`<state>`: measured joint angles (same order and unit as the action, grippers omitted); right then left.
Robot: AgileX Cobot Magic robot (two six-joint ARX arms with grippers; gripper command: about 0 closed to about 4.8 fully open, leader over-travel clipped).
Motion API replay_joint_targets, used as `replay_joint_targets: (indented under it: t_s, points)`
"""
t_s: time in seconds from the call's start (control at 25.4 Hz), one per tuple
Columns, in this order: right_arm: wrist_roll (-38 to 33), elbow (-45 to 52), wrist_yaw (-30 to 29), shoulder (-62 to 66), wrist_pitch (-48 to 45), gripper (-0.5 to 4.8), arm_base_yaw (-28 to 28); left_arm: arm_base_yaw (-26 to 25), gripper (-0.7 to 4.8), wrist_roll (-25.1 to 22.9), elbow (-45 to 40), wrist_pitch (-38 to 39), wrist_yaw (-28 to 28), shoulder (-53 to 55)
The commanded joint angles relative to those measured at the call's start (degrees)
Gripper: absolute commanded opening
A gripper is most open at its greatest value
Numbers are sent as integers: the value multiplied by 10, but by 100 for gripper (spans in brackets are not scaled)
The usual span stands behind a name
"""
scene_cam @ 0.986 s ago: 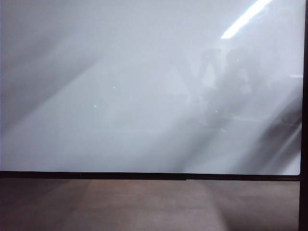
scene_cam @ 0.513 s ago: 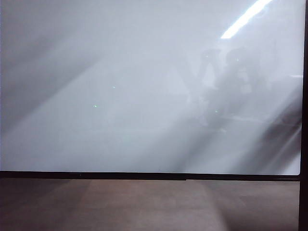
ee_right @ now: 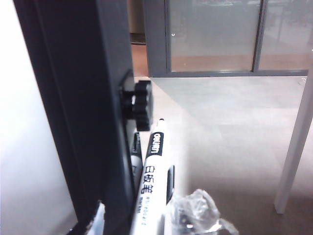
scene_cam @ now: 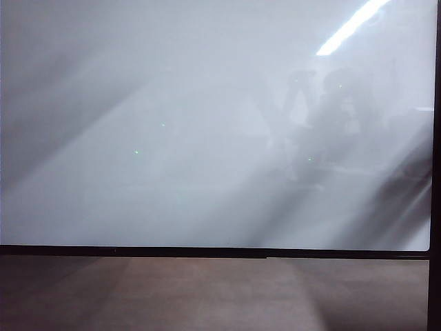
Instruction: Reach to the right to find the marker pen, pick it up, and write the number 3 on the whiteboard.
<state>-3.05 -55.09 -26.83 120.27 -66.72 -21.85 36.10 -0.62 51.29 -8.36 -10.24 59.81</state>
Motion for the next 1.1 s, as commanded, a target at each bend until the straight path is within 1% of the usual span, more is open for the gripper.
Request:
replay_joint_targets:
  t_s: [0.04, 0.63, 0.91, 0.95, 0.99, 1.03, 1.1]
  points:
    - [0, -1, -1, -3, -28, 179, 0, -1, -6, -5, 2, -7, 1, 0]
    - [0, -1, -1, -2, -8, 179, 0, -1, -6, -5, 2, -7, 1, 0]
    - [0, -1, -1, -2, -12, 179, 0, -1, -6, -5, 2, -7, 1, 0]
    - [0, -1, -1, -2, -12, 176, 0, -1, -6, -5, 2, -7, 1, 0]
    - [0, -1, -1, -2, -12, 156, 0, -1, -6, -4, 2, -7, 1, 0]
    - [0, -1, -1, -2, -12, 148, 0, -1, -6, -5, 2, -7, 1, 0]
    - [0, -1, -1, -2, -12, 148, 0, -1, -6, -5, 2, -7, 1, 0]
